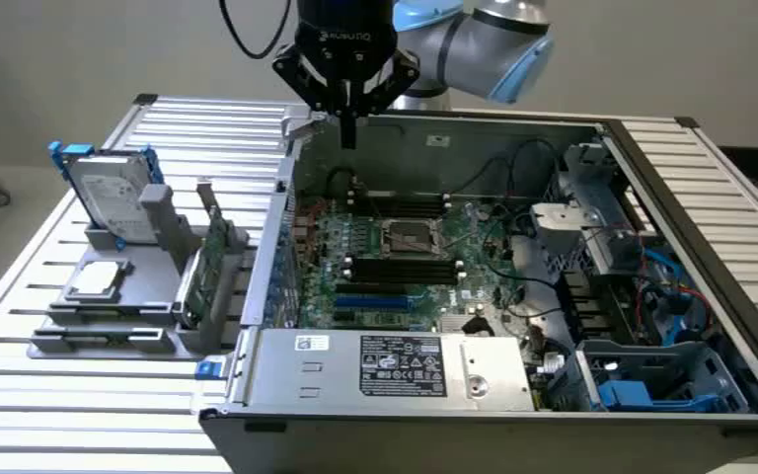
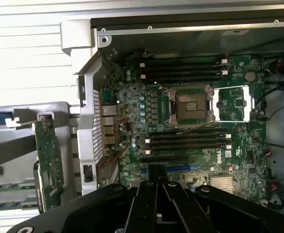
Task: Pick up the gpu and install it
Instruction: 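Reach for the gpu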
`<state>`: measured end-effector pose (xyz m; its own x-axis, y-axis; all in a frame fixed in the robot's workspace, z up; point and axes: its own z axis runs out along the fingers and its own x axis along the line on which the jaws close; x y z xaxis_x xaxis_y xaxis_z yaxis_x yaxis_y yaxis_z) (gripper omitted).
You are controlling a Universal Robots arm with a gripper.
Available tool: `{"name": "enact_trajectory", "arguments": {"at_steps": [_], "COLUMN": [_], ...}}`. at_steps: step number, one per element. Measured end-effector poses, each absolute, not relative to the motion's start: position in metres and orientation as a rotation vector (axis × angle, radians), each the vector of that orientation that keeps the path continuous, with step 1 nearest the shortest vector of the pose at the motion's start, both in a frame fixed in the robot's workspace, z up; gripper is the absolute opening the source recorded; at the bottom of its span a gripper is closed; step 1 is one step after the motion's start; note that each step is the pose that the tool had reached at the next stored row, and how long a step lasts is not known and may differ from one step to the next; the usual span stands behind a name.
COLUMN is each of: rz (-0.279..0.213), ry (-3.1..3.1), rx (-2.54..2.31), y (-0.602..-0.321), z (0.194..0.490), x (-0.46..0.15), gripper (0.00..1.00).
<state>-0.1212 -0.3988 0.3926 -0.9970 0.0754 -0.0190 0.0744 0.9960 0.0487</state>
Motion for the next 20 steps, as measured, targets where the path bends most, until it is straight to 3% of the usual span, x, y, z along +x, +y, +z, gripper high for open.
{"name": "enact_trajectory", "arguments": {"at_steps": [7,20], "rz": [0.075,0.074], "ry": [3.117,3.126], "rx": [0.125,0.124], "y": [-0.399,-0.398], "z": [0.393,0.390], "x": [-0.122,-0.180], "gripper": [0.11,0.11]}}
